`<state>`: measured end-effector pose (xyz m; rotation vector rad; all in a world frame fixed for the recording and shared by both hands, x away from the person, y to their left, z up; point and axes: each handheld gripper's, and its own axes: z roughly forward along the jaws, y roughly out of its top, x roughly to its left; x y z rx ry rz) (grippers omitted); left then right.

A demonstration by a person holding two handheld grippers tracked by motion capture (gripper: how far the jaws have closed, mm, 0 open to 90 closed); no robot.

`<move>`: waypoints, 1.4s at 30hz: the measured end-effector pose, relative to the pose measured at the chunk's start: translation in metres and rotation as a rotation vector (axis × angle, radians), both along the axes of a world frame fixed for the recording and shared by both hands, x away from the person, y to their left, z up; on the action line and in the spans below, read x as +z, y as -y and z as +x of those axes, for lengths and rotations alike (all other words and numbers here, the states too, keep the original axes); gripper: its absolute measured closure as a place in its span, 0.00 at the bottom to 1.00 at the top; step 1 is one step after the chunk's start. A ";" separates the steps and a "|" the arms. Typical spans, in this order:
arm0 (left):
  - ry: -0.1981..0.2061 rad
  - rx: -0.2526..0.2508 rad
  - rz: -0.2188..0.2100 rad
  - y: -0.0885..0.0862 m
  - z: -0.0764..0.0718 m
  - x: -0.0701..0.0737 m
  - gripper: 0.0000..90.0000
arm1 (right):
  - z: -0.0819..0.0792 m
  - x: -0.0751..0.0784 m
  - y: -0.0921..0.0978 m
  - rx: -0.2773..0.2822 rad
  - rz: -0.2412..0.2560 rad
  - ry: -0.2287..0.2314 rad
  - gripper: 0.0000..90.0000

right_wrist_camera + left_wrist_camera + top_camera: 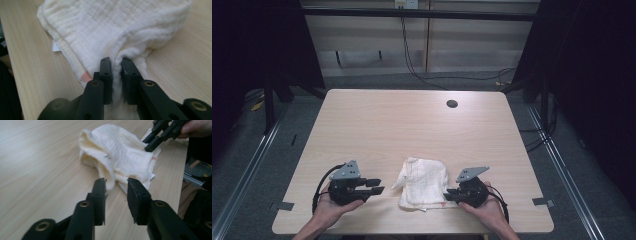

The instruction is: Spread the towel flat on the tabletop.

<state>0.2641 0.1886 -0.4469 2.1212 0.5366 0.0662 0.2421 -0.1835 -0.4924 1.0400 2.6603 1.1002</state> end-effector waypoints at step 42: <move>-0.008 -0.211 0.191 0.083 0.006 -0.047 0.90 | -0.009 0.020 0.039 -0.144 0.125 0.050 0.56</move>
